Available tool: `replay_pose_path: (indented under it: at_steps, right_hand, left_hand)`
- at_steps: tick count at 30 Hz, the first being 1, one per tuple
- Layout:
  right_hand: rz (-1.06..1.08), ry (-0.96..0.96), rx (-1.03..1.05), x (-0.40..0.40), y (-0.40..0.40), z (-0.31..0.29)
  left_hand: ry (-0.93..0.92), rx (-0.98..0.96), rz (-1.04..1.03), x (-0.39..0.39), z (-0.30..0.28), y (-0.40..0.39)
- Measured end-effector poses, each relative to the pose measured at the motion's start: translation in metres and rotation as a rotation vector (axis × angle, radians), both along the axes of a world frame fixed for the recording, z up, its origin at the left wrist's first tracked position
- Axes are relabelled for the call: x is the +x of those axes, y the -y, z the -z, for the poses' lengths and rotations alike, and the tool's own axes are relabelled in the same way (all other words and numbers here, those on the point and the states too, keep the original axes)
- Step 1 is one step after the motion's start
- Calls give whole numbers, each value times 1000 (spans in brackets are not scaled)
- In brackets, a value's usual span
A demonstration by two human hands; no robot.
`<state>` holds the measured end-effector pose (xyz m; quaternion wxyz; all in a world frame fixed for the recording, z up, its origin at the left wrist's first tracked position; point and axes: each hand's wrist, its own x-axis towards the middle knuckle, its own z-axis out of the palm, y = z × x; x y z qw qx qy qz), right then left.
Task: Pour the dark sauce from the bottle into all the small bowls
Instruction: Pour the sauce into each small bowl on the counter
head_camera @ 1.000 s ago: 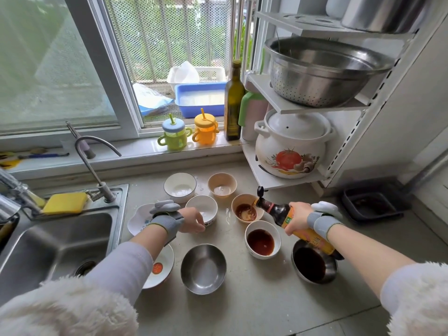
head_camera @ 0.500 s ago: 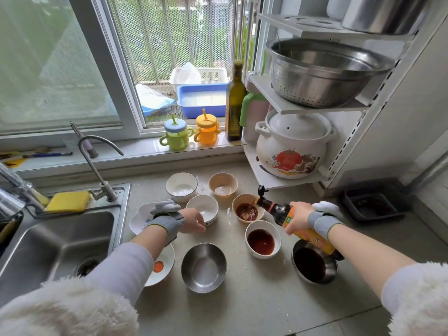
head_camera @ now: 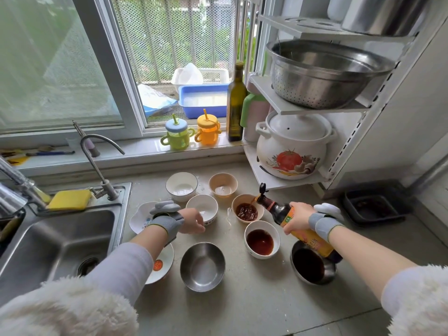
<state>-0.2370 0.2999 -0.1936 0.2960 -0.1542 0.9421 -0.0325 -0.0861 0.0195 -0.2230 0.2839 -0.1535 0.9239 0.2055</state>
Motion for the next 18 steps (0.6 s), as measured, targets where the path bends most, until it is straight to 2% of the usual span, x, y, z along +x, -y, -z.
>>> replay_pose_path:
  at_steps: [12, 18]
  right_hand:
    - [130, 38, -447, -4, -4, -9]
    - [82, 2, -669, -13, 20, -35]
  left_hand:
    - [-10, -13, -11, -8, -20, -7]
    - [-12, 6, -129, -6, -30, 3]
